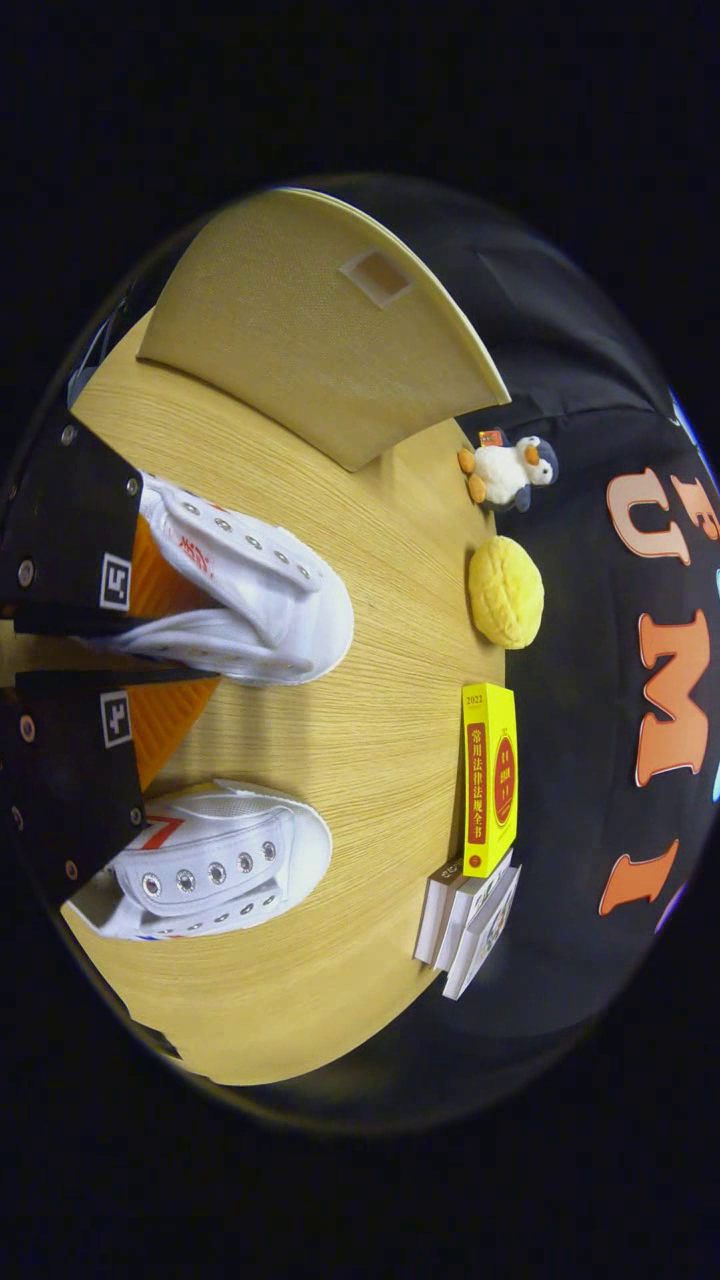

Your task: Open the storage box then place both shoes into the box .Put the left shoe in first, then the right shoe, with the right side of both shoes facing outward in a uniform manner.

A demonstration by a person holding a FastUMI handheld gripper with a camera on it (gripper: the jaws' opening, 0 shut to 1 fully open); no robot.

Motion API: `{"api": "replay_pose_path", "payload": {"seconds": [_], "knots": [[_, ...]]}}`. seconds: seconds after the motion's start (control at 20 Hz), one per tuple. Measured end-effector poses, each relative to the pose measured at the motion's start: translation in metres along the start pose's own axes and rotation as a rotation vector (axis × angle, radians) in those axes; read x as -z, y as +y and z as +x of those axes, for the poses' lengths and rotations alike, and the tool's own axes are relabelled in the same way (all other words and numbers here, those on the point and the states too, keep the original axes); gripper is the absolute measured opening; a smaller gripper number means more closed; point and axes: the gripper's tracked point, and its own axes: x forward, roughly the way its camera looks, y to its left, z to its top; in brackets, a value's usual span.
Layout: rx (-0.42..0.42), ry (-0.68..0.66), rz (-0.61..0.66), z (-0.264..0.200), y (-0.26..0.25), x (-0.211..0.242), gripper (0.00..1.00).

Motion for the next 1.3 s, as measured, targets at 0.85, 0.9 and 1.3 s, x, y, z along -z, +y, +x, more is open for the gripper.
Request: {"api": "replay_pose_path", "payload": {"seconds": [0.85, 0.9, 1.3], "knots": [[-0.107, -0.028, 0.257, -0.089, 0.097, -0.155, 0.03], [-0.123, -0.033, 0.262, -0.095, 0.112, -0.165, 0.03], [-0.179, 0.047, 0.281, -0.093, 0.220, -0.170, 0.03]]}}
